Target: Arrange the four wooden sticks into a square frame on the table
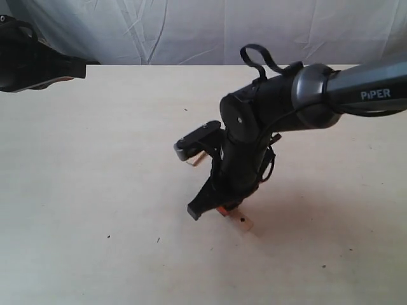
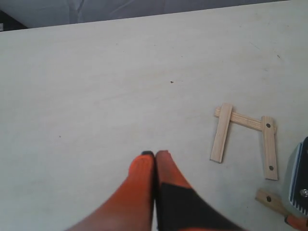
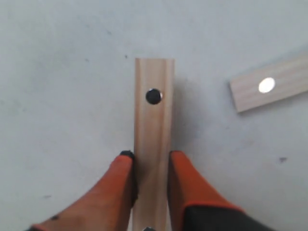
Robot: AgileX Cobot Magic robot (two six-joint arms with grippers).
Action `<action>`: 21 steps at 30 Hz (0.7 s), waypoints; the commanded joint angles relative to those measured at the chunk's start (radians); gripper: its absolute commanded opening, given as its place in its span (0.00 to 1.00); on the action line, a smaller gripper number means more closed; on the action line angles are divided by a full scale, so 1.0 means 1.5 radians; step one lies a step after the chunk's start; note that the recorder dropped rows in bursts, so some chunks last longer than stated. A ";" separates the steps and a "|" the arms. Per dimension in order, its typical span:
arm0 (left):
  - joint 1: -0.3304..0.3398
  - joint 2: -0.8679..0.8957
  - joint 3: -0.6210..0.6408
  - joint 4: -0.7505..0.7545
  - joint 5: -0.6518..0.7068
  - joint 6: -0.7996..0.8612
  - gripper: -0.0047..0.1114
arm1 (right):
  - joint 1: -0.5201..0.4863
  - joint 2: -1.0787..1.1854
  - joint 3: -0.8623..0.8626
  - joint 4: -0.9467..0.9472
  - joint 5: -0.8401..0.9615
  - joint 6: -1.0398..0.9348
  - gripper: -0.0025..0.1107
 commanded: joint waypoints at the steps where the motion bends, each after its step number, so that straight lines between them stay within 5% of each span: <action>1: 0.001 -0.003 0.001 -0.002 -0.010 -0.003 0.04 | -0.012 -0.014 -0.089 -0.035 0.056 -0.074 0.02; 21: 0.001 -0.003 0.001 -0.004 -0.010 -0.003 0.04 | -0.035 0.096 -0.180 -0.068 -0.022 -0.158 0.02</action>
